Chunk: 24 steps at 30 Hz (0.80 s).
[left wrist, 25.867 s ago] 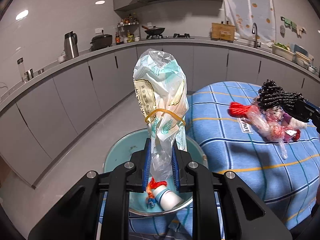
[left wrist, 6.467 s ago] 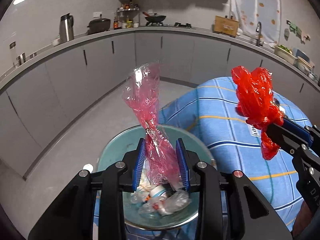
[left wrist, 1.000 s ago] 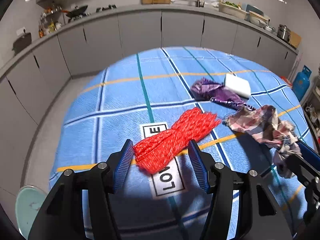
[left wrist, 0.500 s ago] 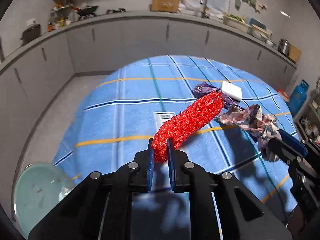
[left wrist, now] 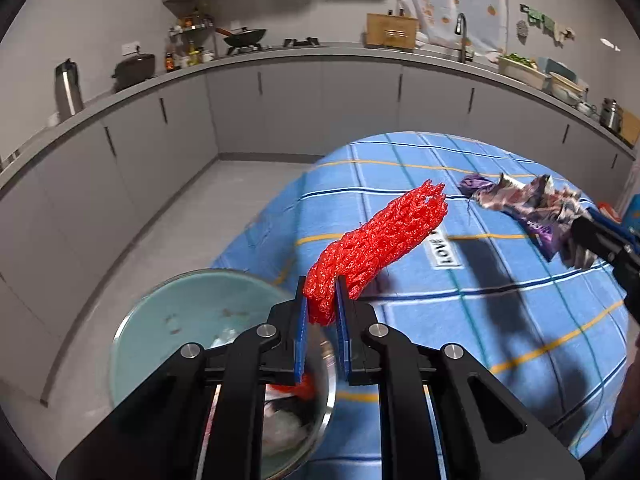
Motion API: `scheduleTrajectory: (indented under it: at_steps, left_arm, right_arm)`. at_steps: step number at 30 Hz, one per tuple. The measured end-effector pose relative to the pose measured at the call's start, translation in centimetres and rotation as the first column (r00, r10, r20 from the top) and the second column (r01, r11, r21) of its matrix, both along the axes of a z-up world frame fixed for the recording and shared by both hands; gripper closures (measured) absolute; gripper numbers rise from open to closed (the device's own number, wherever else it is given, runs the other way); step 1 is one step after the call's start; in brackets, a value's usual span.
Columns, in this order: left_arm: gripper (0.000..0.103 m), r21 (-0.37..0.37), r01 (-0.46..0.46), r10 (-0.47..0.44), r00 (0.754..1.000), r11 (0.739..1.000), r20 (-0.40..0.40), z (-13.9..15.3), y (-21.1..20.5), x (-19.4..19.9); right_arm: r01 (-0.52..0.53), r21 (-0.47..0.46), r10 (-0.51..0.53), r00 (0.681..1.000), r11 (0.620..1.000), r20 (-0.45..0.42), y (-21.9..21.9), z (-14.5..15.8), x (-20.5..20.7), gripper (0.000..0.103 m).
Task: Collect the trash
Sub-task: 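Carry the plaid cloth rag and red netting over the teal bucket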
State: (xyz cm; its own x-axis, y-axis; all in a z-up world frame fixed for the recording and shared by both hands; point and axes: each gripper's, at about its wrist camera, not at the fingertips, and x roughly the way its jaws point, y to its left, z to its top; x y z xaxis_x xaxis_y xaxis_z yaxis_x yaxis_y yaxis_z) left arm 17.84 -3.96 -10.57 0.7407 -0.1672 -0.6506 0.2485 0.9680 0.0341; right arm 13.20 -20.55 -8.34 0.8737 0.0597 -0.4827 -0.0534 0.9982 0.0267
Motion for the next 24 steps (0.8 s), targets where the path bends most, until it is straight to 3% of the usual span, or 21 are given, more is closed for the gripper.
scheduleTrajectory:
  at_steps: [12, 24]
  left_arm:
    - [0.09, 0.002, -0.113, 0.113, 0.993, 0.994, 0.015, 0.5, 5.6, -1.8]
    - [0.09, -0.013, -0.188, 0.188, 0.982, 0.982, 0.011, 0.3, 9.1, -2.5]
  right_arm:
    - [-0.144, 0.012, 0.144, 0.989, 0.989, 0.019, 5.2, 1.0, -0.3, 0.083]
    - [-0.281, 0.004, 0.281, 0.959, 0.96, 0.037, 10.1, 2.0, -0.3, 0.083]
